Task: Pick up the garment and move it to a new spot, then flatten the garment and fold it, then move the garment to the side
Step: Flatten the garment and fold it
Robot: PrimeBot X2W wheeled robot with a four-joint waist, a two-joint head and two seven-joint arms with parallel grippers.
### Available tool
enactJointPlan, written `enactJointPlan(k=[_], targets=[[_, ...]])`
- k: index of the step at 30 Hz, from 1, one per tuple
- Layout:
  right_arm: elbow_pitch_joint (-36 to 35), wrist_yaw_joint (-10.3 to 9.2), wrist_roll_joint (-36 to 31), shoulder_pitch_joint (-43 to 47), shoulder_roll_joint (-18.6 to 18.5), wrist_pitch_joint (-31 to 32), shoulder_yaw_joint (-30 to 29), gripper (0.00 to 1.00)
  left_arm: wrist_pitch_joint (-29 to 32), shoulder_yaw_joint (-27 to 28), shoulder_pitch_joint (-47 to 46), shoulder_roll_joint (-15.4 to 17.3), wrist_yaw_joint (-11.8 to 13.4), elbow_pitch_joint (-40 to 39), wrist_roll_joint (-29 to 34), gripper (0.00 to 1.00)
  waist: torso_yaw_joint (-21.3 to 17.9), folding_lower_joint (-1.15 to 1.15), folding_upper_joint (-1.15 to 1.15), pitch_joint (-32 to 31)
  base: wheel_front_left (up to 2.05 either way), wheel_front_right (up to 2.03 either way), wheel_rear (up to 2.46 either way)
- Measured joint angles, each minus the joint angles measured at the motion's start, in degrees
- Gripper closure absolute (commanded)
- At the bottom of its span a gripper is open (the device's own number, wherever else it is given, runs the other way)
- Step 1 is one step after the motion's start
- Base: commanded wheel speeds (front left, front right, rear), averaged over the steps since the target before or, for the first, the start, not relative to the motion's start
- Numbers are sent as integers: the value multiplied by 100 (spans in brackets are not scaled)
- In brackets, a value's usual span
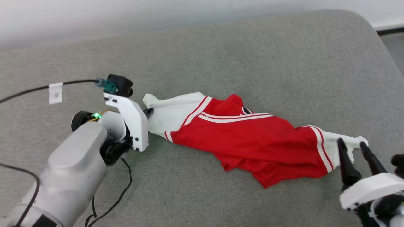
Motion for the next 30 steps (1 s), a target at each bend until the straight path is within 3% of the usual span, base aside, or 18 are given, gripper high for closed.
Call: enactJointPlan(k=[10,18,28,29,30], targets=[[692,0,460,-252,-517,1113,-769,0,-641,109,733,447,523,-1044,104,100,341,0,0,-324,0,0,0],[1566,0,641,-1187,-1047,2347,-672,0,-646,169,889,828,1013,-2218,223,100,573,0,0,-33,0,0,0],[2619,1,766,-1957,-1296,3685,-404,0,-572,171,937,999,1258,-2865,296,100,854,0,0,287,0,0,0],[2699,1,767,-2005,-1295,3791,-430,52,-572,171,951,1005,1263,-2888,296,100,868,0,0,282,0,0,0],[2763,0,766,-2051,-1294,3920,-436,68,-572,170,965,1012,1285,-2907,294,100,877,0,0,270,0,0,0]])
